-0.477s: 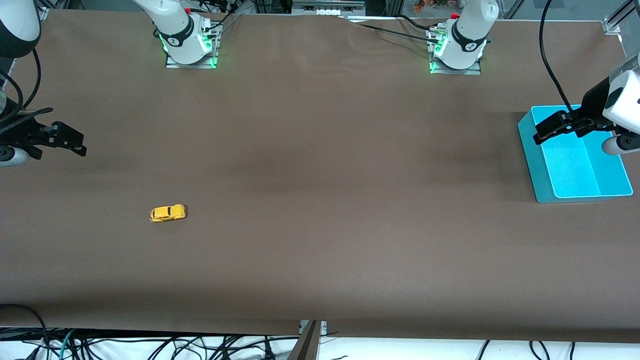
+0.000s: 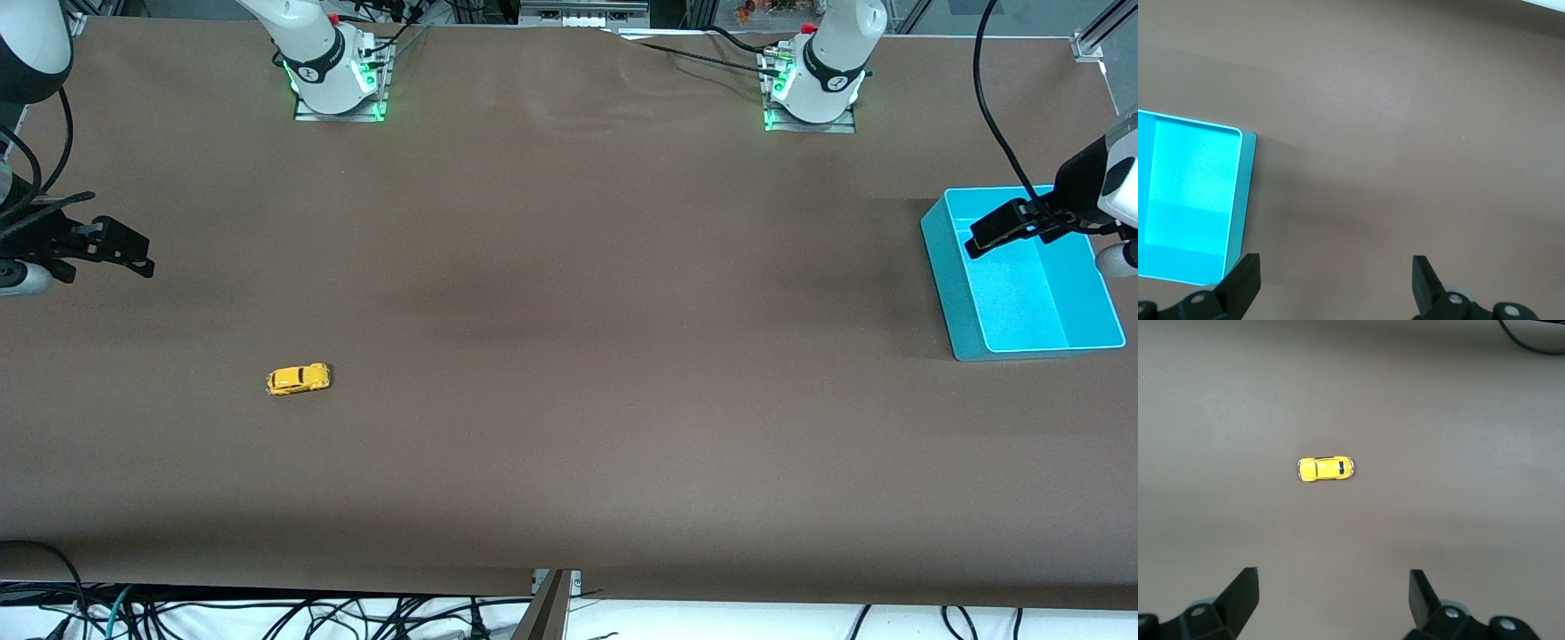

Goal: Wind and store yellow beetle car
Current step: 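Reach the right gripper toward the yellow beetle car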

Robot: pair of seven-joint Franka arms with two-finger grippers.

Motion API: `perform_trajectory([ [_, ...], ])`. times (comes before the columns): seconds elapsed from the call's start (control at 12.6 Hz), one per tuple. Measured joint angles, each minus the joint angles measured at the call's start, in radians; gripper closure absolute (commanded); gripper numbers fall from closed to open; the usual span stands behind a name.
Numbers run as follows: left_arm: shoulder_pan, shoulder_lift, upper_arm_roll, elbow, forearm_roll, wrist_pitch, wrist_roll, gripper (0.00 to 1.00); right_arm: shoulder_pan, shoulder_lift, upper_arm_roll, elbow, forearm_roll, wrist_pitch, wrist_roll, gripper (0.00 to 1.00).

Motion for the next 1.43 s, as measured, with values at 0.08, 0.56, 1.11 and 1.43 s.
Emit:
perform_trajectory([
  [0.08,0.000,0.000,-0.001,0.000,0.000,0.000,0.000,0.00,0.000,0.000,0.000,0.000,0.000,0.000,0.000,0.01],
  [0.56,-0.001,0.000,-0.003,0.013,0.000,0.002,0.000,0.00,0.000,0.000,0.000,0.000,0.000,0.000,0.000,0.01],
  [1.11,-0.001,0.000,-0.003,0.013,0.000,0.003,0.000,0.00,0.014,0.026,0.006,0.000,0.000,-0.004,0.000,0.01],
  [1.43,-0.001,0.000,-0.003,0.013,0.000,0.002,0.000,0.00,0.091,0.068,0.011,0.001,0.001,-0.005,0.001,0.01],
])
